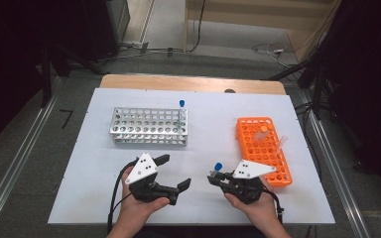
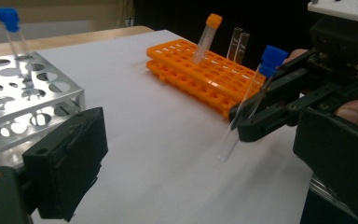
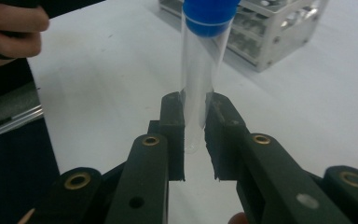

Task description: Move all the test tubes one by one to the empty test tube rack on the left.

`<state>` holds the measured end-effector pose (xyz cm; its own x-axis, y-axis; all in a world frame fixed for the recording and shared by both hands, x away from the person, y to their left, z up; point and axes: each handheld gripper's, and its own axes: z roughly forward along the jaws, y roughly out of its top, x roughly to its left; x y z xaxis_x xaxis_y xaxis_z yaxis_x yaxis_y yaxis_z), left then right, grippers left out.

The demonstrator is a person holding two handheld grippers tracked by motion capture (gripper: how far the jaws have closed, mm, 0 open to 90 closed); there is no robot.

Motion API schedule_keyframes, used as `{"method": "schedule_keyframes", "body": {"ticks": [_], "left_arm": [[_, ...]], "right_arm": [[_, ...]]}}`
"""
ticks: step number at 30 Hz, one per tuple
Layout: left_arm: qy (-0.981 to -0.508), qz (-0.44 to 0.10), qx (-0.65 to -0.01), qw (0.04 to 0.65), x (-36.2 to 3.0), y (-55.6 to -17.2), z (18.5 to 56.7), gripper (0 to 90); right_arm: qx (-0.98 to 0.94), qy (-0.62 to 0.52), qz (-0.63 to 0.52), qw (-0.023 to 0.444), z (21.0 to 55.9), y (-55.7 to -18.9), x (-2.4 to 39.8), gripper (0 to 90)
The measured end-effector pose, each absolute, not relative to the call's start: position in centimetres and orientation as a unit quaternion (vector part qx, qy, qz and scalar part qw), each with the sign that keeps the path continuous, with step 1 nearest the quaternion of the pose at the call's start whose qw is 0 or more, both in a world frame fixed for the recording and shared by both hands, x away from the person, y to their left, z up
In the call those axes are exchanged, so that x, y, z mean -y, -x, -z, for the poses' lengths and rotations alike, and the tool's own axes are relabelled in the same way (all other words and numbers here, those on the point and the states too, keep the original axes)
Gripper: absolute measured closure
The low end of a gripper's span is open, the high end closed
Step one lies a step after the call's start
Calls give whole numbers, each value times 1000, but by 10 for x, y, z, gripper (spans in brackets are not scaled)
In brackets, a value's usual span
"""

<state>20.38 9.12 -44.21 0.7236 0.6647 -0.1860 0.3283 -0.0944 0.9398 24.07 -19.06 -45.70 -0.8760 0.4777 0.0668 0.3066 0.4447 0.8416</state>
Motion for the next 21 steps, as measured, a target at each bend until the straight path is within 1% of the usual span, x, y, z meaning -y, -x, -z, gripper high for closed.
{"method": "schedule_keyframes", "body": {"ticks": [2, 5, 9, 11, 15, 21], "left_arm": [[-730, -138, -333, 582, -88, -204, 442, 77], [-734, -129, -314, 588, -83, -202, 442, 181], [-740, -110, -293, 596, -78, -202, 443, 347], [-743, -100, -284, 598, -74, -202, 444, 411], [-753, -87, -269, 594, -69, -202, 446, 517], [-762, -91, -251, 590, -63, -200, 446, 650]], "right_arm": [[-848, -224, -473, 85, 458, -238, 184, 757], [-853, -214, -470, 77, 460, -235, 176, 757], [-857, -198, -471, 70, 461, -231, 168, 757], [-858, -195, -471, 62, 460, -229, 165, 757], [-860, -185, -472, 54, 460, -225, 160, 757], [-863, -170, -474, 45, 458, -221, 156, 757]]}}
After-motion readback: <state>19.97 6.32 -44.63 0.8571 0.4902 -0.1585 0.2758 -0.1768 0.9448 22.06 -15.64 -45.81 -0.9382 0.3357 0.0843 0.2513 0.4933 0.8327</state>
